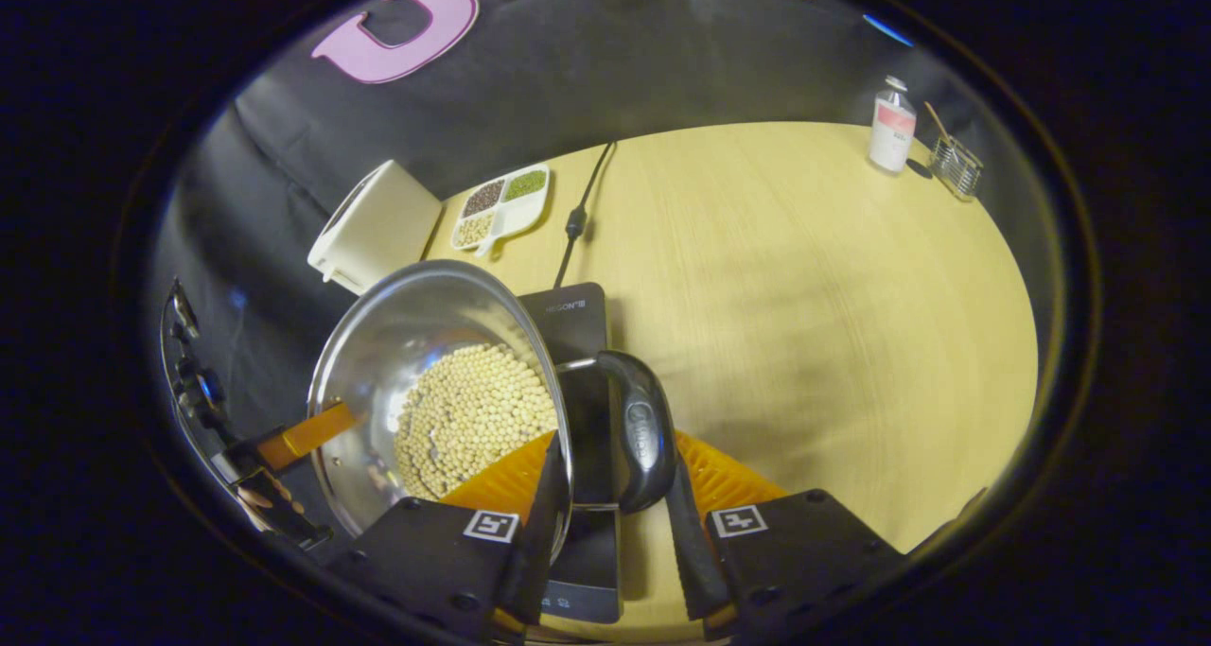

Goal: First push the handle of the pot to place it horizontally, then grasp the pot with both hands and set it on the induction cooktop.

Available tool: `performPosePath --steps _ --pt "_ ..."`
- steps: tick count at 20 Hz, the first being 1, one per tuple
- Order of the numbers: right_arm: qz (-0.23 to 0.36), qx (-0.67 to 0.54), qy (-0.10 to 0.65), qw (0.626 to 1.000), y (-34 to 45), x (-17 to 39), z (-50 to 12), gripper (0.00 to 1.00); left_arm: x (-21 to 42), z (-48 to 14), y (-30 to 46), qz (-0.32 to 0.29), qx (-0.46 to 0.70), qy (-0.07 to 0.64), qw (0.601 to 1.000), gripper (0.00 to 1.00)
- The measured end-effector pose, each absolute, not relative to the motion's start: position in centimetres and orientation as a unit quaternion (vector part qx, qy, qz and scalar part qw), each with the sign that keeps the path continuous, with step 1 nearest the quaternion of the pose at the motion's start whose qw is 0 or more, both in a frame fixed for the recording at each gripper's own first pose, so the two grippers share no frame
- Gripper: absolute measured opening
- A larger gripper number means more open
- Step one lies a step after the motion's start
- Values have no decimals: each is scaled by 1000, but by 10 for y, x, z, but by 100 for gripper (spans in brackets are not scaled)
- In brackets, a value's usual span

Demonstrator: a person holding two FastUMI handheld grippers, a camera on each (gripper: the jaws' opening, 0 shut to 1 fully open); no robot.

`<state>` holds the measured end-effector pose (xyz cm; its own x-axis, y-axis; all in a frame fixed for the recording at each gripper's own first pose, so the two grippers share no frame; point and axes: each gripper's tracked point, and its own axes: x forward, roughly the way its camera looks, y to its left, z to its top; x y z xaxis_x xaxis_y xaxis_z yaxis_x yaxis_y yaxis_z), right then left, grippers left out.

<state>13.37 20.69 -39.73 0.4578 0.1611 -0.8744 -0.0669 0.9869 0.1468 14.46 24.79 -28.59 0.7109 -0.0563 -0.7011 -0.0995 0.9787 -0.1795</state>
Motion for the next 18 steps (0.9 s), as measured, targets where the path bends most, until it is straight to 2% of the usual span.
performPosePath --steps 4,5,6,7,8,10,11,16,17,18 --pt "76 57 509 855 215 131 -395 52 144 -289 247 10 -115 376 920 61" --pt "85 64 507 855 218 133 -393 55 145 -289 247 10 -116 373 921 63" --pt "91 66 499 859 222 135 -391 63 144 -287 248 13 -112 369 923 63" --pt "92 66 487 866 221 137 -386 77 149 -278 253 19 -103 351 931 70" --pt "92 64 477 872 220 139 -382 92 153 -269 258 26 -91 332 938 82" --pt "90 63 452 885 217 142 -370 92 159 -251 261 33 -70 297 952 100" --pt "90 65 435 893 215 144 -361 100 160 -242 261 35 -60 286 956 97" --pt "75 54 353 931 192 150 -309 99 150 -208 250 46 -49 247 967 97" --pt "74 52 338 937 188 149 -298 91 148 -201 246 50 -48 238 969 97" --pt "74 51 322 942 183 147 -285 100 145 -192 242 53 -45 228 971 97"
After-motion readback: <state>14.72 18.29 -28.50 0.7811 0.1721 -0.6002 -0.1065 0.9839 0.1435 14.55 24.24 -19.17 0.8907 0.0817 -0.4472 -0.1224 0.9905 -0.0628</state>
